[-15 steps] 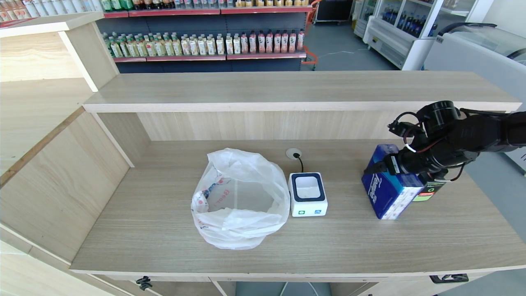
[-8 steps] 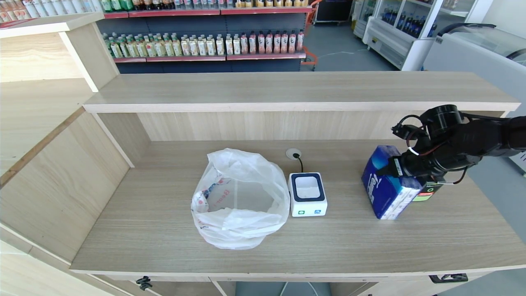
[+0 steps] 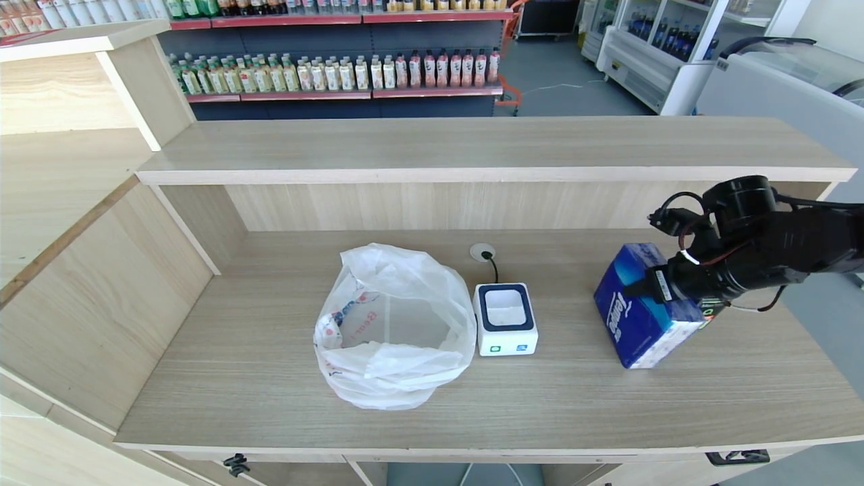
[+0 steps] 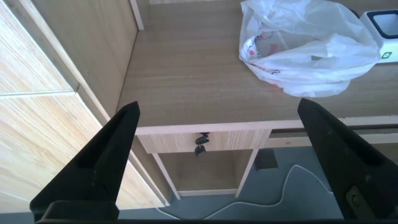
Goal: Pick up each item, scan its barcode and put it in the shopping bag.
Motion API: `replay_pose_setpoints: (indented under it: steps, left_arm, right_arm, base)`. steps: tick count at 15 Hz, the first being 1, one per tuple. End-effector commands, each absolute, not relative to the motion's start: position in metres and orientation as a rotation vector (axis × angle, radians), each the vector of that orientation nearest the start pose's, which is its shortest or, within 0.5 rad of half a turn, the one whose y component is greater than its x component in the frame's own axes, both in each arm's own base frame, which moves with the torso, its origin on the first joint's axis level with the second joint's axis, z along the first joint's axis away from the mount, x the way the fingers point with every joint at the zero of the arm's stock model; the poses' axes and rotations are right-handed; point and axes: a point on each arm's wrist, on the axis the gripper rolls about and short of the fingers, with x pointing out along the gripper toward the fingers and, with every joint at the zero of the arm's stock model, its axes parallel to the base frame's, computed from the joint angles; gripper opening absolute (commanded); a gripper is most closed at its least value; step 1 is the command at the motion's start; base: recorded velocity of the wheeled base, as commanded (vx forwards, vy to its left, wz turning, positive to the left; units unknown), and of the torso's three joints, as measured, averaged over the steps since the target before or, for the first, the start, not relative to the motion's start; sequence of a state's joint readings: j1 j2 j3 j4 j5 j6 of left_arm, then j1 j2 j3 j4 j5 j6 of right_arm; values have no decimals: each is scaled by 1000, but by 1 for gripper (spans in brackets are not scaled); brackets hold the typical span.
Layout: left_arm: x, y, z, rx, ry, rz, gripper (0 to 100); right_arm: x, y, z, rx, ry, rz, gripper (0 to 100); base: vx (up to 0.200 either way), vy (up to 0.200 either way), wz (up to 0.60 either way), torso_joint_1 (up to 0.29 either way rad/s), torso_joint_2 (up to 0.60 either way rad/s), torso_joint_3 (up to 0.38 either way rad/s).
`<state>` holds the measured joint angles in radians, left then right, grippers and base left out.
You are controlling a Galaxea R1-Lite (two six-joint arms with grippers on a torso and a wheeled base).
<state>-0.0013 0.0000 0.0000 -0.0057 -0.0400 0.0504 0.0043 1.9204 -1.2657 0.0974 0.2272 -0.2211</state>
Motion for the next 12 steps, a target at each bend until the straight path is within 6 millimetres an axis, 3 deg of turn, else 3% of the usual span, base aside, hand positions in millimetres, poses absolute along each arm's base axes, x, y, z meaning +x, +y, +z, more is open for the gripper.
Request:
replay_pose_setpoints:
  steps: [1, 6, 8, 12]
  left_arm:
    - [-23, -1, 76, 51, -7, -41, 100]
    - [-23, -1, 76, 51, -7, -40, 100]
    - [-23, -1, 76, 51, -7, -41, 100]
    - [-23, -1, 76, 51, -7, -41, 100]
  right_arm:
    - [308, 22, 205, -234, 474, 396, 0]
    - [232, 22, 209, -413, 229, 507, 0]
    - [219, 21, 215, -467, 136, 508, 0]
    - [212, 22, 237, -567, -155, 483, 0]
  base:
    - [0, 0, 0, 0, 0, 0]
    - [0, 0, 0, 0, 0, 0]
    - [0, 0, 0, 0, 0, 0]
    - [0, 0, 0, 0, 0, 0]
